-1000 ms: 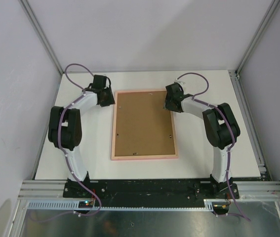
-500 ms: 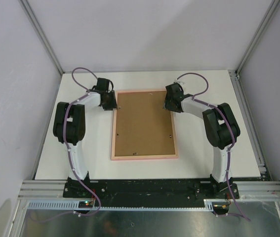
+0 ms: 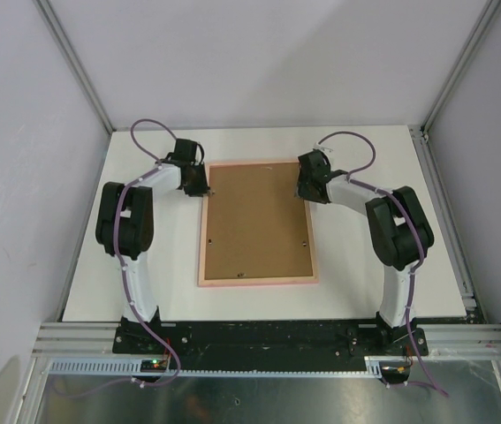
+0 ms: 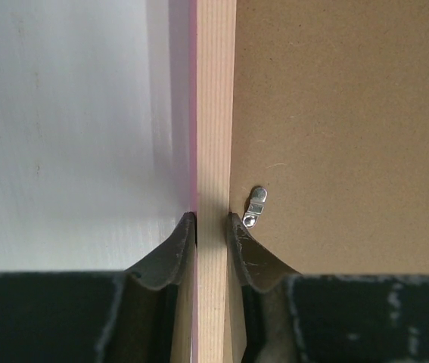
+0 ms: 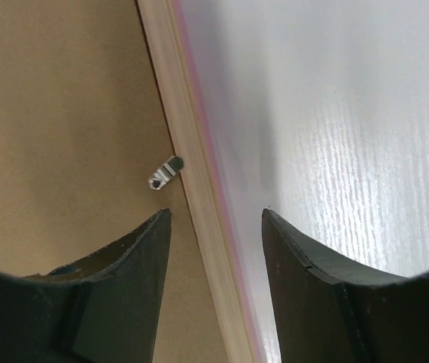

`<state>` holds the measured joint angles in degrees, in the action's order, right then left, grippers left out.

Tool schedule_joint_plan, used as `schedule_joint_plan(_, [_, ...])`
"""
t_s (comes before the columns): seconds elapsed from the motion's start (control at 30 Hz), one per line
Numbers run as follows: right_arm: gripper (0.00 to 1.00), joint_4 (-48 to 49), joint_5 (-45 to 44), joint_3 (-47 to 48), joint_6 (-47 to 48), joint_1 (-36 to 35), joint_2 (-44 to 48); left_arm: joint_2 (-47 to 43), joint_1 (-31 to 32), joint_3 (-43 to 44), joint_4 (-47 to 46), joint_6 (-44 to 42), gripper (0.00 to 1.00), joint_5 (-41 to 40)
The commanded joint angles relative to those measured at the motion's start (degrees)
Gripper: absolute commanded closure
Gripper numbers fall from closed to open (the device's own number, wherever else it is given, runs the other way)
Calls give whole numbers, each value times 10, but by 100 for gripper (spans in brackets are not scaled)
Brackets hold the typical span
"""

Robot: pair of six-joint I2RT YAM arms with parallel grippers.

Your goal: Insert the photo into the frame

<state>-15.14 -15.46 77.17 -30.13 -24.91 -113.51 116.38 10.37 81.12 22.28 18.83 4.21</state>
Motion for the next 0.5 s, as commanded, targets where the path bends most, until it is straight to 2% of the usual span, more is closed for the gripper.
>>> schedule_joint_plan(0.0, [45, -4, -30, -12, 7, 3, 34, 4, -3, 24, 5, -26, 100, -17])
schedule_joint_plan(0.17, [50, -3, -45, -18, 7, 3, 32, 3, -3, 25, 9, -40, 100, -21])
schedule_joint_plan(0.47, [53, 50, -42, -14, 11, 8, 2, 12, 2, 31, 29, -86, 100, -29])
